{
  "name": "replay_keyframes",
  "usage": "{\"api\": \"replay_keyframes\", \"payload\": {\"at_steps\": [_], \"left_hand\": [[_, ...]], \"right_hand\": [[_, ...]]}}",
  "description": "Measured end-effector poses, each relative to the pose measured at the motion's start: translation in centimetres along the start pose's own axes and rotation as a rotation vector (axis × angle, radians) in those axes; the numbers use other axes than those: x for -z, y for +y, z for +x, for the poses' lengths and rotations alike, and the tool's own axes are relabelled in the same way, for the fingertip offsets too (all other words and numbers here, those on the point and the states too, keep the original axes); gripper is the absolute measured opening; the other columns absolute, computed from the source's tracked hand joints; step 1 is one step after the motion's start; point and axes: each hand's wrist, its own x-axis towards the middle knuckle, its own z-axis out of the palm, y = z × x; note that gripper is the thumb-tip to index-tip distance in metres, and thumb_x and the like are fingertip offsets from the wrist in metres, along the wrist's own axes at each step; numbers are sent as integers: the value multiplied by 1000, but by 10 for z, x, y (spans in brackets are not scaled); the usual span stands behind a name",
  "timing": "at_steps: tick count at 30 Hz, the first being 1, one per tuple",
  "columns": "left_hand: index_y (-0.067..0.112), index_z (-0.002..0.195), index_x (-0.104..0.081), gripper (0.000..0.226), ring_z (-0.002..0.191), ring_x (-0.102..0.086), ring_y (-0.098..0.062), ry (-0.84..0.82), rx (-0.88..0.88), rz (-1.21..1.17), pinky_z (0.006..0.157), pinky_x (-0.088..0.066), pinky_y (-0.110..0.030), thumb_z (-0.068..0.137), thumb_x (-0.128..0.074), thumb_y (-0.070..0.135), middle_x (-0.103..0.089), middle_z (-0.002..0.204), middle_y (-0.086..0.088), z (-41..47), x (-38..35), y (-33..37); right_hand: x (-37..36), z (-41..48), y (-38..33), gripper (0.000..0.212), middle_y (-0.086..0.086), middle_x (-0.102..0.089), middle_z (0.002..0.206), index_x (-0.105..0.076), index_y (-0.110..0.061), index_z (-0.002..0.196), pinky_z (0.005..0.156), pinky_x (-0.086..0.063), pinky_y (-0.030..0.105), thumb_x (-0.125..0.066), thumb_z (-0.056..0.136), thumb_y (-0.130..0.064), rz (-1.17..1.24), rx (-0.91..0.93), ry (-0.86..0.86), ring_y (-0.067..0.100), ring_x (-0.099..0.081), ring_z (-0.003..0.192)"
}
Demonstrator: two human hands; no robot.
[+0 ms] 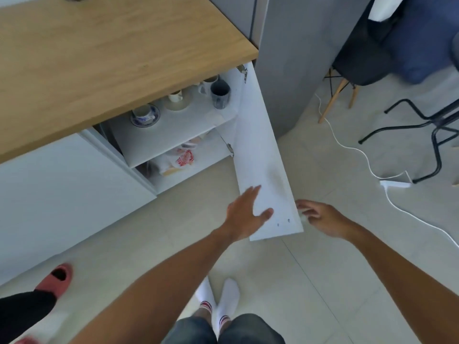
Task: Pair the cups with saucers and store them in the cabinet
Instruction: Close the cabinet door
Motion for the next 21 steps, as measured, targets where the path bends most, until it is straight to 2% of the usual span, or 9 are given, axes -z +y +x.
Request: {"api": "replay_keyframes", "payload": {"at_steps": [2, 5, 8, 11, 14, 17, 19, 21], "left_hand": [[27, 155, -19, 75, 149, -20, -12, -58, 0, -91, 120, -19, -41, 93, -51, 55, -22, 162, 6, -8, -21, 12], [28, 154, -24, 72, 144, -31, -16, -116, 26, -247, 117, -28, -36, 94, -56, 48, -28, 160, 5, -20, -42, 21], [30, 153, -27, 69, 135, -45, -17, -166, 51, -397, 104, -42, -28, 93, -61, 41, -38, 154, 4, -29, -50, 21], [31, 153, -28, 69, 130, -51, -12, -156, 72, -472, 95, -42, -16, 93, -62, 36, -45, 150, 5, -40, -45, 7], [32, 151, -33, 65, 126, -54, -7, -97, 104, -501, 91, -41, -5, 94, -63, 33, -51, 143, 9, -58, -27, -14], [34, 148, -38, 59, 124, -54, -3, -30, 137, -503, 98, -45, -16, 94, -61, 34, -56, 138, 13, -79, -3, -41], [38, 144, -42, 52, 121, -56, -1, 7, 157, -474, 101, -46, -22, 95, -60, 34, -57, 134, 18, -93, 16, -60], [42, 139, -45, 46, 118, -56, -2, 43, 199, -455, 100, -45, -23, 97, -58, 31, -56, 131, 22, -105, 34, -79]], "right_hand": [[-14, -1, 5, 51, -9, -69, 110, -56, -40, 125, 78, -51, 13, -55, 94, 1, -71, -11, -72, 15, -66, 105], [-26, 5, 11, 35, -1, -74, 106, -65, -36, 120, 87, -58, 34, -65, 93, -13, -87, -17, -31, 18, -70, 96], [-32, 5, 2, 28, -5, -73, 104, -68, -26, 121, 80, -57, 30, -64, 95, -16, -111, 42, -37, 23, -71, 92], [-46, 5, -16, 27, -4, -71, 107, -67, -21, 124, 74, -50, 17, -62, 97, -20, -136, 114, -93, 17, -68, 92], [-70, 8, -36, 27, 2, -72, 112, -63, -20, 126, 81, -52, 25, -58, 99, -24, -158, 201, -142, 17, -67, 94], [-98, 10, -65, 31, 5, -69, 111, -55, -16, 131, 73, -44, 26, -51, 103, -28, -173, 283, -176, 16, -62, 89], [-119, 13, -87, 33, 9, -67, 115, -50, -15, 133, 79, -48, 33, -46, 104, -29, -144, 314, -188, 22, -63, 97], [-139, 18, -109, 33, 11, -67, 115, -48, -14, 133, 83, -50, 38, -44, 104, -30, -131, 352, -194, 27, -64, 101]]}}
